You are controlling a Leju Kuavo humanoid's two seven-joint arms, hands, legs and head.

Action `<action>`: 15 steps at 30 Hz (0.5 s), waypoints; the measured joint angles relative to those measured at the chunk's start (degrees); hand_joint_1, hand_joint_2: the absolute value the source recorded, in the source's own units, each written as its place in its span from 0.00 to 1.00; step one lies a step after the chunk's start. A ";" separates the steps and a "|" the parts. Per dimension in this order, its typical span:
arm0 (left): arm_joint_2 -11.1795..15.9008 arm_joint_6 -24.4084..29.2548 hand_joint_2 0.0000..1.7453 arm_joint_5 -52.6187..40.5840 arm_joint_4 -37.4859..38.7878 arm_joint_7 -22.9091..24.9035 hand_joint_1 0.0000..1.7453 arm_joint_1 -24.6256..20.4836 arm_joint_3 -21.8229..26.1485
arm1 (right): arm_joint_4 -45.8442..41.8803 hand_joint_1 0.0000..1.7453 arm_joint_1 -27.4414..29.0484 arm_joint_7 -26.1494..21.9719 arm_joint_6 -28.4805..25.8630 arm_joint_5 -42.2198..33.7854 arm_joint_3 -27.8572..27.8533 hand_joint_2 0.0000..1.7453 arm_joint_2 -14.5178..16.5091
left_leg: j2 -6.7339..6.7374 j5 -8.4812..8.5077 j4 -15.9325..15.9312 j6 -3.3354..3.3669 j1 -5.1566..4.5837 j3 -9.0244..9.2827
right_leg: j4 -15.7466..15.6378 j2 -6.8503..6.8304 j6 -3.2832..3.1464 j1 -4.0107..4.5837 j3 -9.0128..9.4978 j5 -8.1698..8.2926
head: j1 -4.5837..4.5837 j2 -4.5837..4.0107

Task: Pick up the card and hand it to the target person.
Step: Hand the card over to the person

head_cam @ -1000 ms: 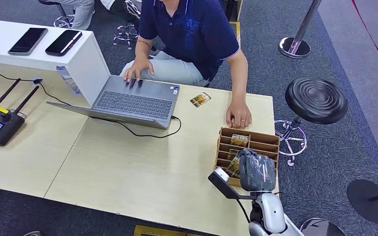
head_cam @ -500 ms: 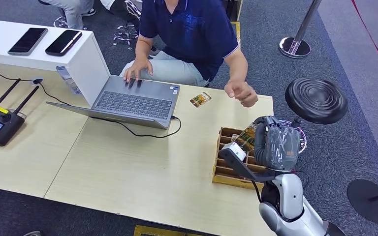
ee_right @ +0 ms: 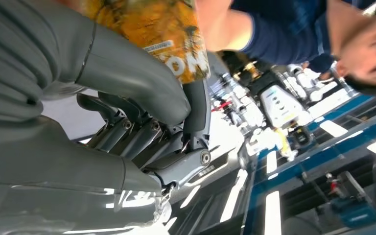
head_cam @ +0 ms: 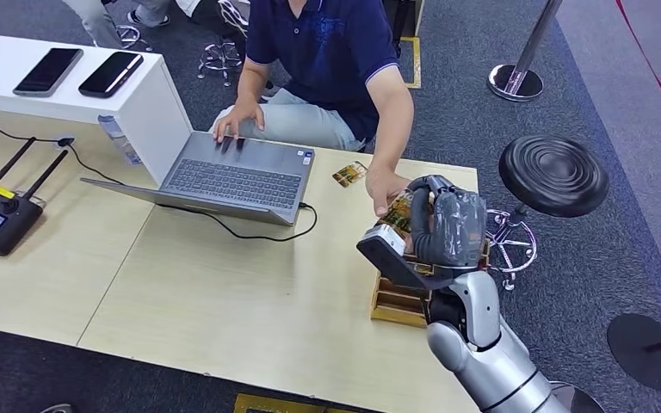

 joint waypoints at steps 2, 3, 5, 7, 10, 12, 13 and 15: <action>-0.15 -0.10 0.00 -0.81 0.00 0.68 0.00 -0.25 -0.07 | 3.00 1.00 -0.97 -1.59 -0.34 -0.36 0.61 1.00 1.63 | -0.01 0.01 0.00 -0.01 0.00 0.00 | 0.00 -0.03 0.00 0.00 0.00 0.00 | 0.00 0.00; -0.21 -0.08 0.00 -1.25 0.00 1.20 0.00 -0.30 -0.16 | 4.20 1.00 -1.28 -2.36 -0.42 -0.25 0.76 1.00 2.36 | -0.01 0.01 0.00 -0.01 0.00 -0.01 | 0.00 -0.03 0.00 0.00 0.00 0.00 | -0.01 0.00; -0.26 -0.04 0.00 -1.71 0.00 2.10 0.00 -0.31 -0.40 | 6.21 0.60 -1.75 -3.51 -0.53 0.17 0.91 1.00 3.69 | 0.00 0.01 0.00 -0.01 0.00 -0.01 | 0.00 -0.01 0.00 0.00 -0.01 0.00 | -0.01 0.00; -0.27 -0.04 0.00 -1.53 0.00 2.44 0.00 -0.29 -0.56 | 7.85 0.10 -2.11 -3.92 -0.60 0.47 1.00 1.00 4.79 | -0.01 0.01 0.00 -0.01 0.00 -0.01 | 0.00 -0.02 0.00 0.00 -0.01 0.00 | -0.01 0.00; -0.26 0.02 0.00 -1.22 0.00 2.27 0.00 -0.22 -0.67 | 9.15 0.00 -2.25 -3.69 -0.68 0.29 1.08 1.00 5.68 | -0.01 0.01 0.00 -0.01 -0.01 -0.02 | -0.01 -0.02 0.00 0.00 -0.01 0.00 | -0.01 0.00; -0.25 0.05 0.00 -1.19 0.00 2.17 0.00 -0.10 -0.72 | 9.43 0.00 -2.23 -3.30 -0.75 -0.28 1.10 1.00 5.81 | 0.00 0.01 0.01 -0.01 -0.01 -0.01 | -0.01 -0.01 0.00 0.00 -0.01 0.00 | -0.01 0.00; -0.24 0.08 0.00 -1.10 0.00 2.16 0.00 0.01 -0.73 | 9.48 0.00 -2.19 -3.00 -0.79 -0.76 1.10 1.00 5.80 | 0.00 0.01 0.01 -0.01 -0.01 0.00 | -0.02 -0.01 0.00 0.00 -0.01 0.00 | 0.00 0.00; -0.20 0.21 0.00 -0.74 0.00 2.12 0.00 0.34 -0.73 | 9.42 0.00 -1.92 -2.12 -0.85 -1.76 1.05 1.00 5.64 | 0.02 0.01 0.01 -0.01 -0.01 0.03 | -0.02 0.01 0.00 -0.01 -0.02 0.00 | 0.00 0.00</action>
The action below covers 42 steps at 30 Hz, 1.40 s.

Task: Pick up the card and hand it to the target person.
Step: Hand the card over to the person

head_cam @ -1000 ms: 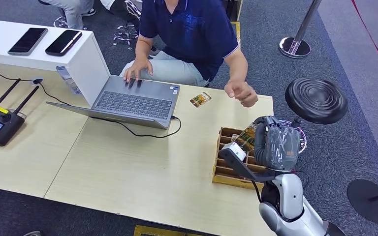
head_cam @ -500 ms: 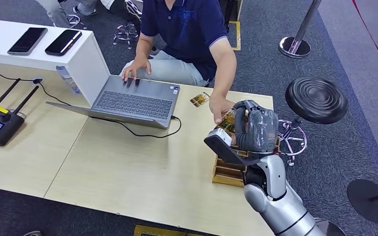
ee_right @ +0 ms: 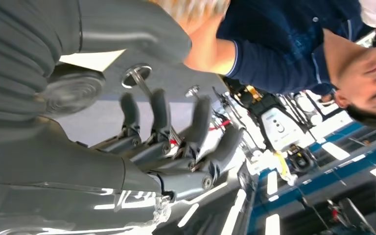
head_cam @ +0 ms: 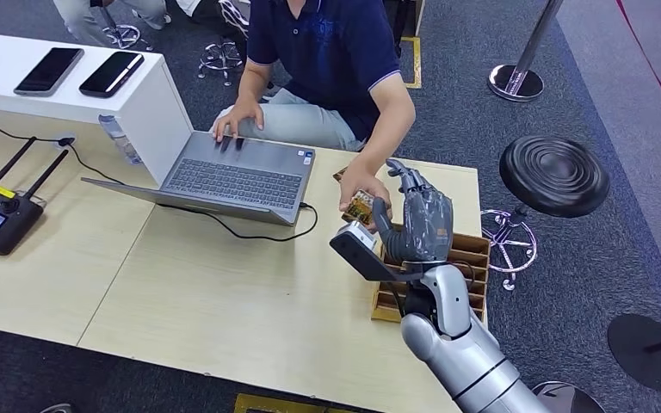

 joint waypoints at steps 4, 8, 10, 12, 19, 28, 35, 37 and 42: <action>0.13 0.60 0.00 0.53 0.00 -0.52 0.00 0.67 0.01 | -1.95 0.00 2.05 1.51 -0.11 -2.95 -0.79 1.00 -1.31 | 0.01 0.00 0.01 0.00 0.00 0.02 | -0.01 0.02 0.00 0.00 0.00 0.00 | 0.00 0.00; 0.23 1.43 0.00 1.51 0.00 -1.72 0.00 1.34 0.01 | -6.32 0.00 5.37 -0.10 -0.18 -11.69 -2.62 1.00 -3.69 | 0.02 -0.01 0.01 0.01 -0.01 0.03 | -0.01 0.04 0.00 0.00 -0.01 0.00 | 0.00 0.00; 0.29 1.84 0.00 2.11 0.00 -2.38 0.00 1.60 0.02 | -8.62 0.00 7.05 -1.77 -0.18 -17.36 -3.67 1.00 -4.94 | 0.03 -0.02 0.01 0.01 -0.01 0.05 | -0.02 0.06 0.00 0.00 -0.02 0.00 | -0.01 0.00; 0.36 2.11 0.00 2.75 0.00 -2.99 0.00 1.78 0.05 | -10.78 0.00 8.90 -3.66 0.04 -24.81 -4.78 1.00 -6.33 | 0.02 -0.02 0.01 0.01 -0.01 0.07 | -0.02 0.06 0.00 0.00 0.00 0.00 | -0.01 0.00; 0.93 2.23 0.00 4.60 0.00 -3.73 0.00 2.43 0.57 | -18.74 0.00 17.27 -12.35 9.88 -53.85 -9.46 1.00 -12.47 | 0.06 -0.06 0.01 -0.02 -0.01 0.08 | -0.03 0.07 0.01 0.00 -0.01 0.00 | 0.01 0.00; 1.97 2.07 0.00 5.68 0.00 -3.48 0.00 2.56 1.31 | -26.85 0.00 24.61 -12.71 17.29 -57.39 -12.80 1.00 -20.29 | 0.06 -0.07 0.01 -0.01 -0.01 0.06 | -0.03 0.07 0.01 0.00 0.00 0.00 | 0.01 0.00; 2.46 2.53 0.00 5.68 0.00 -4.78 0.00 2.56 1.40 | -32.26 0.00 27.11 -12.51 21.03 -61.38 -14.26 1.00 -24.66 | 0.06 -0.06 0.01 -0.01 -0.02 0.06 | -0.03 0.08 0.01 -0.01 0.01 0.00 | 0.01 0.00; 2.52 2.65 0.00 5.68 0.00 -5.10 0.00 2.56 1.40 | -33.46 0.00 27.71 -12.79 22.12 -63.20 -14.86 1.00 -25.75 | 0.06 -0.07 0.01 -0.01 -0.02 0.06 | -0.03 0.08 0.01 -0.01 0.01 0.00 | 0.01 0.00; 2.58 2.32 0.00 5.68 0.00 -5.03 0.00 2.55 1.40 | -35.83 0.00 28.83 -13.72 26.13 -69.45 -15.90 1.00 -28.02 | 0.06 -0.07 0.01 -0.01 -0.02 0.06 | -0.03 0.08 0.01 -0.01 0.01 0.00 | 0.00 0.00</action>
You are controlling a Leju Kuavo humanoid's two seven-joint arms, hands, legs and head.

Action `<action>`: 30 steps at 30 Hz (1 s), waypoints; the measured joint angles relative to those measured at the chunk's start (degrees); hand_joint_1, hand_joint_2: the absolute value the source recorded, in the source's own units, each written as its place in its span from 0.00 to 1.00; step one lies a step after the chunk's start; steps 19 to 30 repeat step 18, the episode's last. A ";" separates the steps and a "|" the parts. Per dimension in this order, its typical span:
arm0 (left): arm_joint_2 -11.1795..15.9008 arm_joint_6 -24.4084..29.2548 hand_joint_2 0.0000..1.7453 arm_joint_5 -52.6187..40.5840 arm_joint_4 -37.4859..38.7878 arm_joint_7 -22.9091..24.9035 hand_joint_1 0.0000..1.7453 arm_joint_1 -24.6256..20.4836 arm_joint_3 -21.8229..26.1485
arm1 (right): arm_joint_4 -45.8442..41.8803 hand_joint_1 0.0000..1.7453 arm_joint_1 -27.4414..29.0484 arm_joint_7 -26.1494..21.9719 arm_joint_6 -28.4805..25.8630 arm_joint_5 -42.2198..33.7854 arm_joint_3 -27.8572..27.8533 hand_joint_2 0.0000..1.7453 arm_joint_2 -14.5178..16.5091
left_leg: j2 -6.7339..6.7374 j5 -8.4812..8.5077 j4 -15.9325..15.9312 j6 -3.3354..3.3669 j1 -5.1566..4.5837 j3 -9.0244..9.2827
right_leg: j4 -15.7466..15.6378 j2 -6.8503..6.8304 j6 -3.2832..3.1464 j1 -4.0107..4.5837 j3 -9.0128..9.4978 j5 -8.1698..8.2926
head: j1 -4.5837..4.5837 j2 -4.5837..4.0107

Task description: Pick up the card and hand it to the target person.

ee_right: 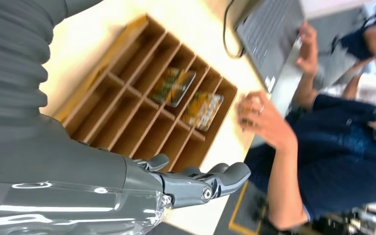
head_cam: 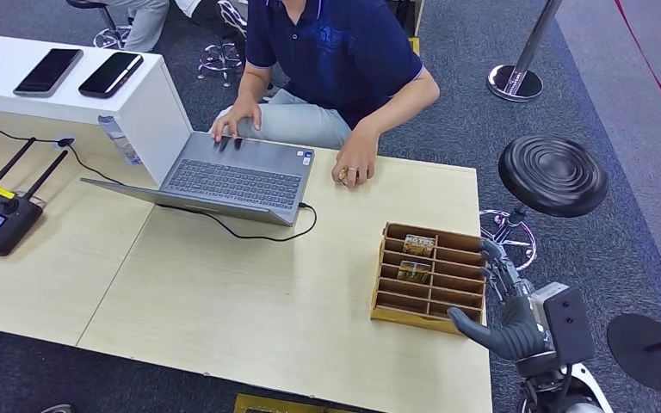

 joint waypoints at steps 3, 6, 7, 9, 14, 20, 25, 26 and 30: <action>0.00 -0.49 0.00 0.05 0.00 0.62 0.00 0.00 0.00 | -0.86 0.00 0.54 -1.02 2.34 -3.98 -0.56 1.00 -1.19 | 0.00 0.00 0.00 0.00 0.00 0.00 | 0.00 0.00 0.00 0.00 0.00 0.00 | 0.01 0.00; 0.00 -0.65 0.00 0.44 0.00 0.89 0.00 0.00 0.00 | -1.28 0.00 0.89 -1.54 3.15 -5.35 -0.82 1.00 -1.95 | 0.00 0.00 0.00 0.00 0.00 0.00 | 0.00 0.00 0.00 0.00 0.00 0.00 | 0.01 0.00; 0.01 -0.67 0.00 0.61 0.00 0.96 0.00 0.00 0.00 | -1.34 0.00 0.95 -1.57 3.28 -5.51 -0.84 1.00 -2.15 | 0.00 0.00 0.00 0.00 0.00 0.00 | 0.00 0.00 0.00 0.00 0.00 0.00 | 0.01 0.00; 0.01 -0.71 0.00 0.82 0.00 1.07 0.00 -0.01 0.00 | -1.40 0.00 1.03 -1.52 3.56 -5.64 -0.85 1.00 -2.51 | 0.00 0.00 0.00 0.00 0.00 0.00 | 0.00 0.00 0.00 0.00 0.00 0.00 | 0.00 0.00; 0.00 -0.81 0.00 0.89 0.00 1.16 0.00 -0.01 0.00 | -1.57 0.00 1.05 -0.34 4.32 -5.32 -0.78 1.00 -3.56 | 0.00 0.00 0.00 0.00 0.00 -0.01 | 0.00 0.00 0.00 0.00 0.00 0.00 | 0.00 0.00; 0.00 -0.81 0.00 0.89 0.00 1.02 0.00 -0.02 0.00 | -1.80 0.00 1.05 0.78 4.53 -4.59 -0.67 1.00 -4.40 | 0.00 0.00 0.00 0.00 0.00 -0.01 | 0.00 0.00 0.00 0.00 0.00 0.00 | 0.01 0.00; 0.00 -0.81 0.00 0.89 0.00 1.02 0.00 -0.02 0.00 | -1.80 0.00 1.05 0.78 4.53 -4.59 -0.67 1.00 -4.40 | 0.00 0.00 0.00 0.00 0.00 -0.01 | 0.00 0.00 0.00 0.00 0.00 0.00 | 0.01 0.00; 0.00 -0.81 0.00 0.89 0.00 1.02 0.00 -0.02 0.00 | -1.80 0.00 1.05 0.78 4.53 -4.59 -0.67 1.00 -4.40 | 0.00 0.00 0.00 0.00 0.00 -0.01 | 0.00 0.00 0.00 0.00 0.00 0.00 | 0.01 0.00; 0.00 -0.81 0.00 0.89 0.00 1.02 0.00 -0.02 0.00 | -1.80 0.00 1.05 0.78 4.53 -4.59 -0.67 1.00 -4.40 | 0.00 0.00 0.00 0.00 0.00 -0.01 | 0.00 0.00 0.00 0.00 0.00 0.00 | 0.01 0.00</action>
